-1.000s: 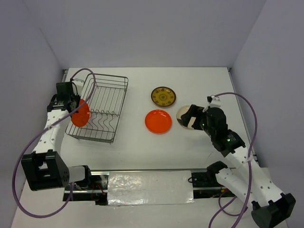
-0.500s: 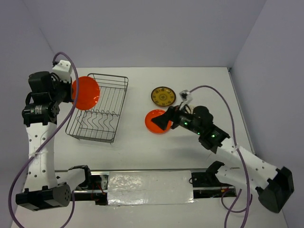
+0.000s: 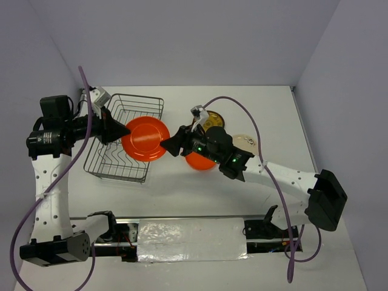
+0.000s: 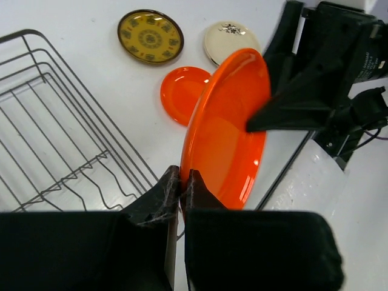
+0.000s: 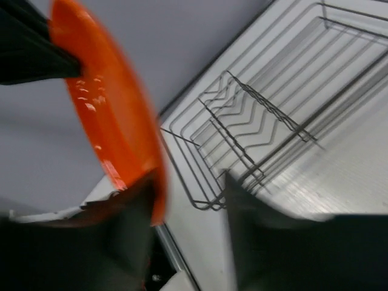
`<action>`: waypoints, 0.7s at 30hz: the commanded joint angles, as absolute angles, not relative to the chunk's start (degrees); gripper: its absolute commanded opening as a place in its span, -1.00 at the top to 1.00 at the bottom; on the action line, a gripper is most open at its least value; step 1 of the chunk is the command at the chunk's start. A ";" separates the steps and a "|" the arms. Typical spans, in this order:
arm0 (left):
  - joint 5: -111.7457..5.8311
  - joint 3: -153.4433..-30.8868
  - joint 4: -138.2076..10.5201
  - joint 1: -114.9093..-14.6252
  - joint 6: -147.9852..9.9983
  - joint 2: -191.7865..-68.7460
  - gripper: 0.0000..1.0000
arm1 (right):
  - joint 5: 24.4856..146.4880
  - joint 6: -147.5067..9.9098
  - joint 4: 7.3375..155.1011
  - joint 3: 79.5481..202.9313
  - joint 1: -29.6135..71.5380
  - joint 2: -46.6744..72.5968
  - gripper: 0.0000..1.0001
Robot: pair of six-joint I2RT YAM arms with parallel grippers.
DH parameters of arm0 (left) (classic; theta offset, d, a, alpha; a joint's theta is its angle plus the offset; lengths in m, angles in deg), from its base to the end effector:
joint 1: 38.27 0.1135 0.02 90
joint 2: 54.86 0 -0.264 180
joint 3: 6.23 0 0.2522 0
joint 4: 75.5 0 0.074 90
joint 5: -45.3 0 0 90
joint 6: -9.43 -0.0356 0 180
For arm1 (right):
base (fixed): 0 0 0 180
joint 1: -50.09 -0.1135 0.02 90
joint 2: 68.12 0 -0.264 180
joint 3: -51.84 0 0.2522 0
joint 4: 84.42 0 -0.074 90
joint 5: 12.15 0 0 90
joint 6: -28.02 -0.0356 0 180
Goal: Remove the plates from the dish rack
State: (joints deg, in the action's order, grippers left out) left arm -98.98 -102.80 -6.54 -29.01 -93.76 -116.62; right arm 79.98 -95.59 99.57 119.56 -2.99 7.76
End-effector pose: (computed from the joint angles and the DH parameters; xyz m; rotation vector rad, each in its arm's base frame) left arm 0.1829 0.0005 0.4368 0.5848 1.8932 -0.7642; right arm 0.1879 0.2523 0.3258 -0.3317 1.7511 1.1613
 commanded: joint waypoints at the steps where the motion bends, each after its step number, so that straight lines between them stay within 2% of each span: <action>1: -108.07 -101.91 -4.69 -29.13 -95.60 -117.44 0.85 | 77.58 -96.79 110.10 120.37 -3.61 8.08 0.26; 2: -105.63 -101.04 -5.48 -29.13 -94.91 -117.79 0.68 | 78.80 -97.92 112.55 119.14 -3.53 7.82 0.85; 3: -104.21 -100.68 -5.92 -29.04 -94.55 -117.96 0.55 | 78.90 -98.28 113.53 118.52 -3.52 7.56 1.00; 4: -102.46 -100.07 -7.32 -29.13 -93.42 -118.14 0.29 | 78.81 -98.54 114.15 117.91 -3.52 7.21 1.00; 5: -96.70 -99.72 -8.55 -29.04 -91.93 -118.40 -0.52 | 78.03 -98.72 113.72 116.86 -3.44 6.25 1.00; 8: -84.65 -99.19 -12.59 -29.13 -86.91 -118.14 -0.99 | 72.68 -102.40 108.12 115.71 -2.30 4.57 1.00; 11: -60.08 -99.01 -16.82 -29.13 -84.36 -115.60 -0.99 | 64.16 -108.91 91.80 113.87 0.50 2.11 1.00; 12: -57.03 -98.84 -17.61 -29.13 -84.53 -114.72 -0.99 | 63.26 -109.70 89.22 113.25 1.39 1.67 1.00; 15: -54.54 -98.39 -17.45 -29.13 -87.42 -110.94 -0.99 | 63.16 -111.11 85.42 107.72 5.95 -0.27 1.00; 18: -55.85 -97.26 -15.61 -29.13 -89.97 -107.25 -0.99 | 67.72 -111.73 89.98 98.67 12.09 -3.77 0.88; 21: -56.82 -94.80 -14.72 -29.04 -91.73 -103.82 -0.99 | 71.32 -110.16 91.48 94.09 16.32 -5.19 0.85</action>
State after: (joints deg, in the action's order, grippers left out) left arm -58.63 -96.83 -14.26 -29.03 -89.22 -105.95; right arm 68.28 -109.71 89.48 96.22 13.64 -3.08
